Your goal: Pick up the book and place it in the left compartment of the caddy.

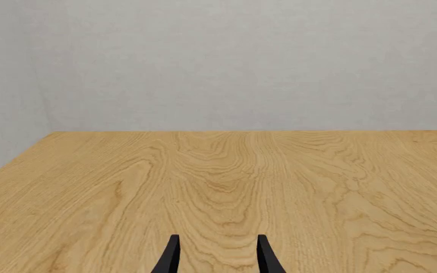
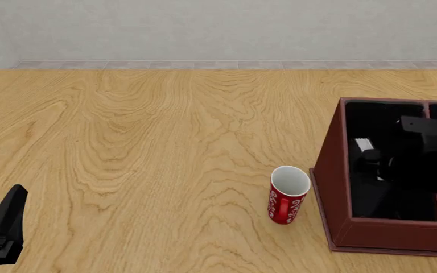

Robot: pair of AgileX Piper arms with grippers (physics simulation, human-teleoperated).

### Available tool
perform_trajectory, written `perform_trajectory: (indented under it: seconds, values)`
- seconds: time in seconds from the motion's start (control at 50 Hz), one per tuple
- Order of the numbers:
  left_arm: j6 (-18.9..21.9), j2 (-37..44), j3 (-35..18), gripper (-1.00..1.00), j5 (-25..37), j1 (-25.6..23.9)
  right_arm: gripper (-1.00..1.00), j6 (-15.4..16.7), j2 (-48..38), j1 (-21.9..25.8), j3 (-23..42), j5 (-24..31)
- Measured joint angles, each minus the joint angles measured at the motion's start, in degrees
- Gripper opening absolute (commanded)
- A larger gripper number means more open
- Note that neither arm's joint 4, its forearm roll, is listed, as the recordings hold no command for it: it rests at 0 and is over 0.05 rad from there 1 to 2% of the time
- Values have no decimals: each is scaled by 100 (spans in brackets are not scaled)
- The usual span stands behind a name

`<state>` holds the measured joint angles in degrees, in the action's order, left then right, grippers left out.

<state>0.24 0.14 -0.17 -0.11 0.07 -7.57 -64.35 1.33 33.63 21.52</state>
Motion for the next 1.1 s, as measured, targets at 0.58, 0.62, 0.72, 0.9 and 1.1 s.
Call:
perform_trajectory:
  seconds: [0.58, 0.62, 0.72, 0.9, 1.1]
  values:
    - [0, 0, 0, 100, 0, 0, 100, 11, 405, 30, 217, 441]
    - [0, 0, 0, 100, 0, 0, 100, 8, 483, 40, 248, 518]
    - [0, 0, 0, 100, 0, 0, 100, 4, 705, 67, 325, 726]
    - [0, 0, 0, 100, 0, 0, 100, 3, 1146, 134, 448, 1124]
    - [0, 0, 0, 100, 0, 0, 100, 1, 1693, 217, 590, 1597]
